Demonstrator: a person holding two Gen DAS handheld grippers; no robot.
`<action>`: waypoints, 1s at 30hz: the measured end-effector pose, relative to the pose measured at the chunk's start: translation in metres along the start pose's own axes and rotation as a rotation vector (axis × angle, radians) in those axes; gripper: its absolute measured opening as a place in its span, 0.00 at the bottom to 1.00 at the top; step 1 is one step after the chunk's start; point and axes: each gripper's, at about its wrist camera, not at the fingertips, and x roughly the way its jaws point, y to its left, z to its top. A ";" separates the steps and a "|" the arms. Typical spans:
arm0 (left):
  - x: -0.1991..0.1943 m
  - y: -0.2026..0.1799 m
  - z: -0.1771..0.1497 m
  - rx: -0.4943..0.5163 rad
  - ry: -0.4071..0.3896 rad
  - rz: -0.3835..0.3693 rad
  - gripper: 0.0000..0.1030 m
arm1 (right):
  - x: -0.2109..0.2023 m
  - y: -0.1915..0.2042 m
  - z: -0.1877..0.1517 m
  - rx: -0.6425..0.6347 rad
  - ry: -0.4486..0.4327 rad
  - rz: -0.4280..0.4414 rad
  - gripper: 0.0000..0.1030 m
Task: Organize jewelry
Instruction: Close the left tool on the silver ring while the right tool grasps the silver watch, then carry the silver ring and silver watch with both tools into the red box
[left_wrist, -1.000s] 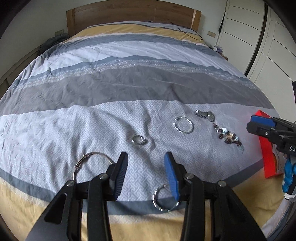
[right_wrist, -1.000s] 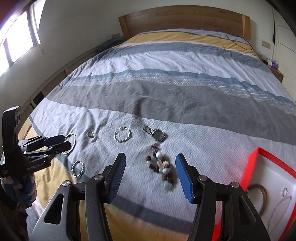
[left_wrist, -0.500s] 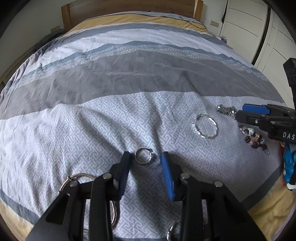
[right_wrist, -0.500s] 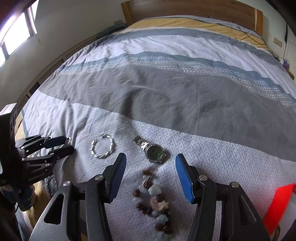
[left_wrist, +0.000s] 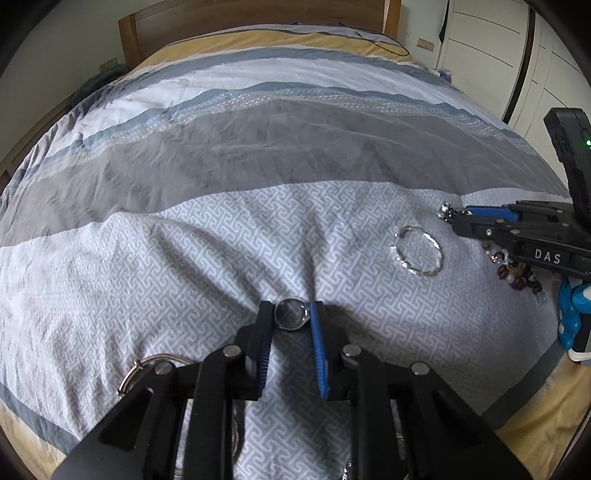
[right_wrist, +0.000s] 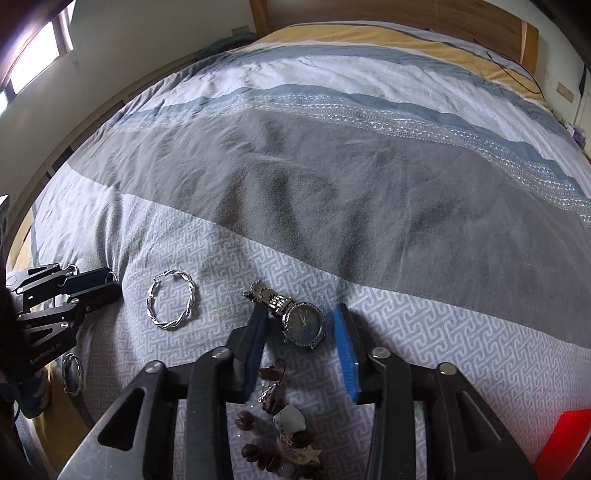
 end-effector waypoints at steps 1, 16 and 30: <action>0.000 0.000 0.000 0.000 -0.002 0.002 0.18 | 0.001 -0.002 -0.001 0.005 0.000 0.006 0.25; -0.019 0.002 0.004 -0.041 -0.048 -0.004 0.18 | -0.024 -0.002 -0.007 0.037 -0.074 0.022 0.21; -0.075 -0.004 0.013 -0.051 -0.118 -0.013 0.18 | -0.095 0.021 -0.007 0.040 -0.162 0.037 0.21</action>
